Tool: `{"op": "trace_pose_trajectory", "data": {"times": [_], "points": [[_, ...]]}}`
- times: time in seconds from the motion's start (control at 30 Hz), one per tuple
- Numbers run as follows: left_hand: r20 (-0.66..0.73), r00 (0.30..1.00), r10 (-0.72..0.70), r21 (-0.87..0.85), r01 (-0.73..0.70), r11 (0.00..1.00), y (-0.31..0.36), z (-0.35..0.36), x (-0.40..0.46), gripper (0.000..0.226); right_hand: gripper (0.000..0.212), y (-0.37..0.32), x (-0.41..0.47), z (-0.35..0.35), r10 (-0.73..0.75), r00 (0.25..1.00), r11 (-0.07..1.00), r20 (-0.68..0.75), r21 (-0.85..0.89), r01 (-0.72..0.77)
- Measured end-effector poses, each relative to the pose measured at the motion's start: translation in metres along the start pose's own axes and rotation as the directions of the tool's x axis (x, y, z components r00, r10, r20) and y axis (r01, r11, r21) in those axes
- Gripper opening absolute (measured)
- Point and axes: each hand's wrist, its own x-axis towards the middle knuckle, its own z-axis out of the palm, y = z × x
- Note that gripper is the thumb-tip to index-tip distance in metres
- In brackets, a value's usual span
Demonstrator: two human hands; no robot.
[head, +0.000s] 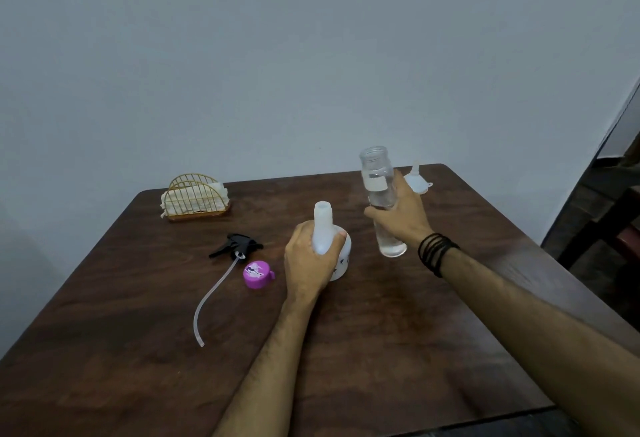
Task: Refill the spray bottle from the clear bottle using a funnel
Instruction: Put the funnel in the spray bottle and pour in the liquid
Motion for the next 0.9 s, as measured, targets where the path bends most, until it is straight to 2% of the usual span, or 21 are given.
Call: {"op": "trace_pose_trajectory", "data": {"times": [0.1,0.23,0.3,0.37,0.4,0.47,0.53,0.6,0.67,0.7,0.8,0.9], "points": [[0.006,1.000,-0.002,0.007,0.001,1.000,0.000,-0.001,0.000,0.042,0.071,0.010,-0.002,0.009,0.095,0.995,0.986,-0.027,0.138,-0.091],[0.008,1.000,-0.007,0.021,0.007,1.000,-0.001,0.001,0.001,0.046,0.078,0.015,-0.005,0.018,0.114,0.993,0.962,-0.025,0.252,-0.104],[0.002,1.000,-0.003,0.025,0.003,1.000,-0.001,0.002,0.002,0.044,0.075,0.016,-0.009,0.018,0.083,0.996,0.958,-0.010,0.277,-0.077],[-0.015,1.000,-0.001,0.021,0.001,1.000,-0.001,0.003,0.004,0.039,0.066,0.018,-0.012,0.015,0.033,0.999,0.925,0.016,0.378,-0.037],[-0.021,1.000,0.002,0.018,-0.001,1.000,-0.001,0.004,0.005,0.036,0.060,0.021,-0.012,0.013,0.029,1.000,0.886,-0.013,0.464,-0.019],[-0.021,1.000,0.008,0.019,-0.007,1.000,0.000,0.005,0.008,0.032,0.047,0.034,-0.004,0.007,0.130,0.978,0.822,-0.166,0.570,-0.012],[-0.013,1.000,0.011,0.021,-0.011,1.000,-0.001,0.007,0.012,0.029,0.040,0.054,0.010,-0.001,0.274,0.914,0.870,-0.300,0.483,-0.102],[-0.004,1.000,0.016,0.015,-0.016,1.000,-0.001,0.008,0.014,0.030,0.039,0.084,0.025,-0.008,0.345,0.882,0.926,-0.322,0.269,-0.264],[-0.007,1.000,0.016,0.007,-0.016,1.000,-0.004,0.011,0.015,0.031,0.057,0.110,0.042,-0.008,0.368,0.885,0.929,-0.286,0.070,-0.363],[-0.010,1.000,0.016,0.010,-0.016,1.000,-0.006,0.012,0.017,0.032,0.069,0.116,0.051,-0.007,0.368,0.885,0.926,-0.286,0.027,-0.377],[-0.008,1.000,0.018,0.022,-0.018,1.000,-0.007,0.014,0.020,0.033,0.093,0.121,0.074,-0.003,0.317,0.891,0.941,-0.325,-0.008,-0.338],[-0.008,1.000,0.021,0.017,-0.021,1.000,-0.006,0.015,0.020,0.032,0.112,0.126,0.097,-0.002,0.329,0.886,0.932,-0.327,-0.035,-0.360]]}}
